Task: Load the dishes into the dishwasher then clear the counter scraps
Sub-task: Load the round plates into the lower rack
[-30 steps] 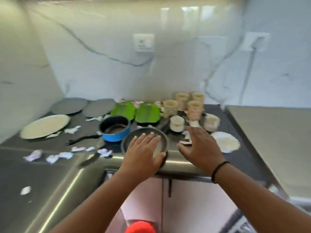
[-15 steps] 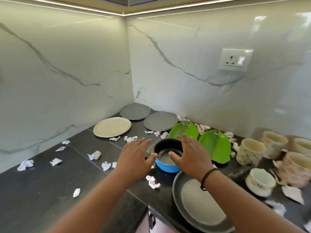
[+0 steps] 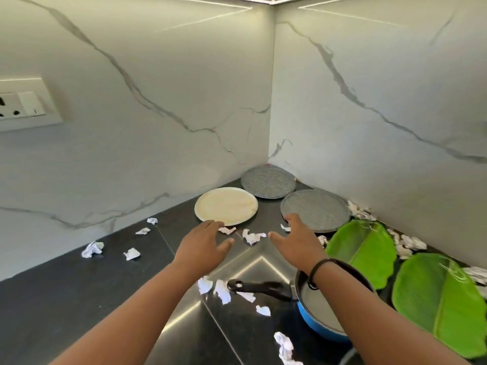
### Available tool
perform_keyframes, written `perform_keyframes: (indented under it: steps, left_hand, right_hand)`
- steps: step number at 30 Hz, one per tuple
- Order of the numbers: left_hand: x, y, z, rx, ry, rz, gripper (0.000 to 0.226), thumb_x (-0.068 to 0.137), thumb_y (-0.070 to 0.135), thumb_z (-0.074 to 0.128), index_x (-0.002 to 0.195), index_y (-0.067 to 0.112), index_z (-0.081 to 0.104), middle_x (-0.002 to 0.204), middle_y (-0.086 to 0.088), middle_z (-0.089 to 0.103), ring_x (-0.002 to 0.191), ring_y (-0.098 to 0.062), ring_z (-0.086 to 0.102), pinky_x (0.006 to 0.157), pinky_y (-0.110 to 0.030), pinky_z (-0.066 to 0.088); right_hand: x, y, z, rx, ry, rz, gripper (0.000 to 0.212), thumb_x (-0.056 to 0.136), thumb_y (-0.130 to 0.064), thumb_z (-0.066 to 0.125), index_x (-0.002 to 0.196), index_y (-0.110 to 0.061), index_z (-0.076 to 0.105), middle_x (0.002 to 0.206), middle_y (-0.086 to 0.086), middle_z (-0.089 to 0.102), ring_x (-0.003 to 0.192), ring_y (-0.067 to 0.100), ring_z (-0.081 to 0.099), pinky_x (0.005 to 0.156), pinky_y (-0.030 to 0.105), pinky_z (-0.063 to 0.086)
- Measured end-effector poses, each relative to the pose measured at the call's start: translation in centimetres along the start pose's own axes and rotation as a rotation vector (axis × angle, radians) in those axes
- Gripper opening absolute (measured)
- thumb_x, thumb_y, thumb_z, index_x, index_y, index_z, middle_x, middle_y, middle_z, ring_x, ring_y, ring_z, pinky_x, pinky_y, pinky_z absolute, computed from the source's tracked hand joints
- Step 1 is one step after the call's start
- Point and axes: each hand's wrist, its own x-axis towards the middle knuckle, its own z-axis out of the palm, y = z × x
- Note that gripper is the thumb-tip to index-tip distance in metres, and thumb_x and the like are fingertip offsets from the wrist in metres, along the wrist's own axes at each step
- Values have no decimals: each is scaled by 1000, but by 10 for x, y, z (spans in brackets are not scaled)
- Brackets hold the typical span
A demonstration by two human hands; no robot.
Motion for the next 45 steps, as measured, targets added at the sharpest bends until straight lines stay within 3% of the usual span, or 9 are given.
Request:
perform_keyframes:
  steps: [6,11,15,21,25,29,34,40,45]
  left_hand:
    - [82,-69,22,-398,-25,-287,56,88,45,60,135,15,49,138,-5,50,122,-21,50,91,-29,38]
    - [151,-119,38,-857,12,-579,61,89,36,63,139,10,42,139,-13,48,120,-31,51,103,-44,43]
    - [182,-145,49,-1055,-7,-679,68,88,32,66,144,9,35,136,-19,49,117,-33,53,104,-45,43]
    - [214,-156,57,-1125,32,-737,59,90,16,64,141,2,39,125,-15,56,107,-30,59,99,-45,49]
    - [216,-155,49,-1036,29,-799,32,90,14,64,120,3,57,97,-11,60,90,-26,60,89,-41,54]
    - [202,-158,33,-1047,12,-829,21,87,8,67,105,0,60,97,-14,63,87,-25,63,63,-29,55]
    - [174,-130,-4,-1161,-57,-774,13,86,4,67,97,0,61,96,-15,65,81,-23,64,58,-29,53]
    - [147,-58,-33,-1271,-186,-596,12,90,1,61,101,-4,59,95,-15,64,82,-25,63,73,-37,53]
    - [121,12,-41,-1289,-383,-394,4,90,0,59,93,-2,62,86,-14,66,74,-23,63,59,-33,53]
  right_hand:
    - [80,-17,43,300,-62,253,60,82,-38,65,133,-15,43,90,-8,57,82,8,59,71,29,44]
    - [147,-30,78,442,-82,462,19,86,-25,64,86,-7,60,66,5,47,55,18,43,60,32,39]
    - [181,-35,102,755,-77,626,25,90,-12,63,113,-4,60,90,9,58,99,33,60,89,45,50]
    - [206,-41,118,939,-76,754,22,94,-2,51,115,-6,56,87,11,61,72,23,59,46,33,50]
    - [202,-49,128,1027,-72,754,31,94,9,46,122,-2,52,98,13,59,93,24,62,53,34,53]
    - [185,-57,123,978,-116,728,17,93,7,51,107,-1,53,78,11,54,67,16,54,55,28,48]
    - [142,-77,80,1053,-76,614,20,93,9,49,111,0,53,81,11,55,79,20,59,80,34,52]
    - [65,-76,-6,1067,139,497,15,86,17,53,95,7,59,92,18,64,77,26,64,48,29,53]
    - [-19,-48,-80,1043,328,459,14,83,15,55,84,1,58,85,19,64,68,26,64,42,24,52]
